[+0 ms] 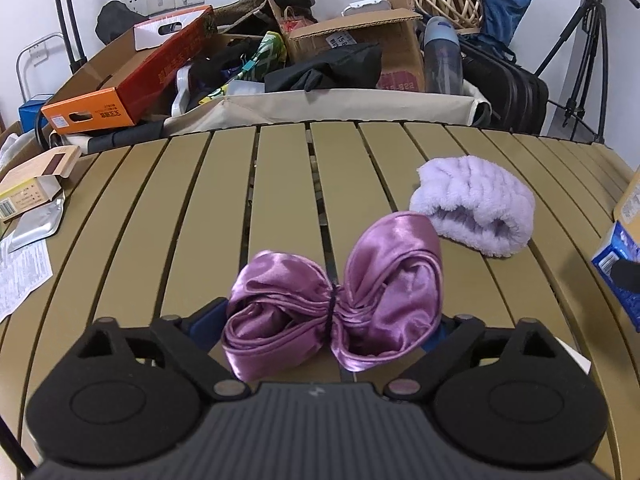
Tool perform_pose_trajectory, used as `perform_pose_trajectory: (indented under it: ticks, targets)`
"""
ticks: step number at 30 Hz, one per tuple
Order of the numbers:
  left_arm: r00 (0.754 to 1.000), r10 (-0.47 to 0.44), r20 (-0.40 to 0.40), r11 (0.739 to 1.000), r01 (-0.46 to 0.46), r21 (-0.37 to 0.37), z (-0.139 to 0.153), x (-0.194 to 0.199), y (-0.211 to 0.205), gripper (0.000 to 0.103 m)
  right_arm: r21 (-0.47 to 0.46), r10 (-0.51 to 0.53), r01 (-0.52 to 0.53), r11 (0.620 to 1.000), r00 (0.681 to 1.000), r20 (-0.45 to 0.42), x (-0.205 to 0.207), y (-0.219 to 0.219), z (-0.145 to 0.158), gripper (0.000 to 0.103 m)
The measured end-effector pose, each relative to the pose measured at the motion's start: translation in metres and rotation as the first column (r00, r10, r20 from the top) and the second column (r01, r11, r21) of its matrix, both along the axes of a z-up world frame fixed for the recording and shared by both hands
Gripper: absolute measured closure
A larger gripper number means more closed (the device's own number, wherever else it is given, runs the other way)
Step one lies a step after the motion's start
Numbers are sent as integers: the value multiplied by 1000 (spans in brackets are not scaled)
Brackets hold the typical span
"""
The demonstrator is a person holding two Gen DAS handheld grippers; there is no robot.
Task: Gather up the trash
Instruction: 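Grasp the pink satin bow scrunchie with the left tool while the right tool holds the box, then lift the scrunchie and tissue box off the table with both tools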
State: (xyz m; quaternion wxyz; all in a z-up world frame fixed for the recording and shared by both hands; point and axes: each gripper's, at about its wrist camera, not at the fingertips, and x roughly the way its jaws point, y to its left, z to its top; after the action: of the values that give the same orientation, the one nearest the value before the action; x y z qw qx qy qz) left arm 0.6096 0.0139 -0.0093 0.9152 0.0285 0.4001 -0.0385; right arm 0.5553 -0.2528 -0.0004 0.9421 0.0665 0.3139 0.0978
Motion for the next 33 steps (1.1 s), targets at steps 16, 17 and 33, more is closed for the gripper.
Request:
perform_pose_trajectory:
  ticks: [16, 17, 33]
  targets:
    - [995, -34, 94, 999, 34, -3, 15, -25, 4, 63, 16, 19, -19, 1000, 1000, -6, -6, 10, -2, 48]
    - [994, -34, 100, 999, 34, 2, 16, -27, 4, 63, 17, 21, -21, 1000, 1000, -4, -7, 11, -2, 48]
    - [982, -14, 187, 1000, 12, 8, 59, -76, 14, 63, 28, 65, -66, 997, 997, 35, -44, 26, 25, 48]
